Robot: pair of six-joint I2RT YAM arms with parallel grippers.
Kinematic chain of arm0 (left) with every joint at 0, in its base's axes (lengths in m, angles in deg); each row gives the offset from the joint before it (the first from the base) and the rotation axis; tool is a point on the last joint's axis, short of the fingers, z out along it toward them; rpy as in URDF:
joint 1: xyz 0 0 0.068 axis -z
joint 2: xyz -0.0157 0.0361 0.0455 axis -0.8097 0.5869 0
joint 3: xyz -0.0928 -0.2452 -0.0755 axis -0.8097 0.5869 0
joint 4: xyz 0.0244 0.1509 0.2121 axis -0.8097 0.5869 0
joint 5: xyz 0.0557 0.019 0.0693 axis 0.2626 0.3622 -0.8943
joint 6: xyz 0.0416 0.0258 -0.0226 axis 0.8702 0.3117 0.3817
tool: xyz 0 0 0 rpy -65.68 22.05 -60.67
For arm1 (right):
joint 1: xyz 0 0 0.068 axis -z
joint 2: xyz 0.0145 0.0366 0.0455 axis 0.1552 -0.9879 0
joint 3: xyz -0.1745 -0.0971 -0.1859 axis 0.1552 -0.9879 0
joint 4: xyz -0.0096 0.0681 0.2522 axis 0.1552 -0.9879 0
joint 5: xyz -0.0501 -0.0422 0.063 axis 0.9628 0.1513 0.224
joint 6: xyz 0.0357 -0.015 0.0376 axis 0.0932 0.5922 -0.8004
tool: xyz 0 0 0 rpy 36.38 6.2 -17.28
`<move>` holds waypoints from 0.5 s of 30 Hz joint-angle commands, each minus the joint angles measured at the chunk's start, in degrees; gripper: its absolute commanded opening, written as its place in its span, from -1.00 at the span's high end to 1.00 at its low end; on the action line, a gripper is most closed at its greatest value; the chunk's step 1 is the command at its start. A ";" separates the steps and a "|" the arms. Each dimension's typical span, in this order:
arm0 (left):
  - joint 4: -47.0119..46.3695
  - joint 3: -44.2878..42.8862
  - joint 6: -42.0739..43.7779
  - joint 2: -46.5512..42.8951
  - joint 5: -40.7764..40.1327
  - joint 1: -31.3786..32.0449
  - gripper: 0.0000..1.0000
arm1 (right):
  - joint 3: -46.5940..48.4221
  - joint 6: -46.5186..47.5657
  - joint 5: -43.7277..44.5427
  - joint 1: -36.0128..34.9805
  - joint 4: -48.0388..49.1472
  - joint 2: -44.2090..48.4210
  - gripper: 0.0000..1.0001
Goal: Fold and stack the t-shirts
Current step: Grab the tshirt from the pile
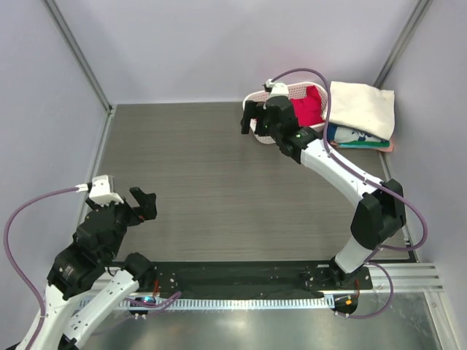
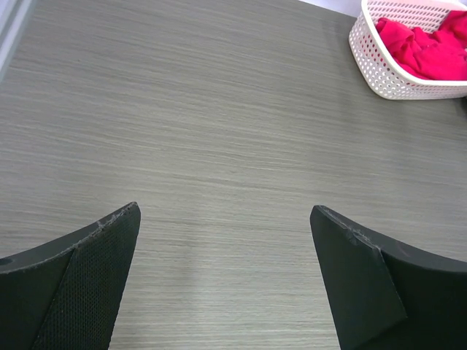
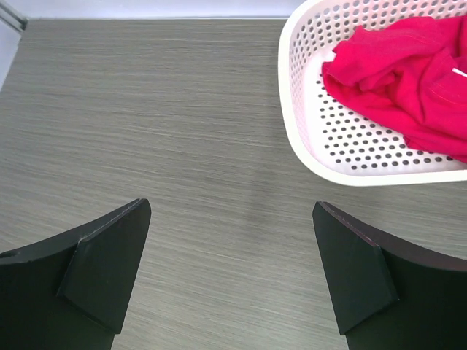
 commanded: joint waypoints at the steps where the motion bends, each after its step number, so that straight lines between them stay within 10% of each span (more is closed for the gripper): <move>1: 1.10 -1.19 -3.12 -1.16 -1.82 -0.36 -0.99 | -0.29 1.86 2.92 -0.14 2.61 2.80 -0.99; 8: 5.59 -4.53 -8.40 -2.39 -6.47 -0.36 -0.93 | -0.31 7.76 3.06 0.56 9.84 3.08 -0.99; 15: 5.49 -1.45 -9.36 -2.06 -7.96 -0.36 -0.94 | 34.21 0.55 -5.43 15.68 -16.08 -21.68 -0.96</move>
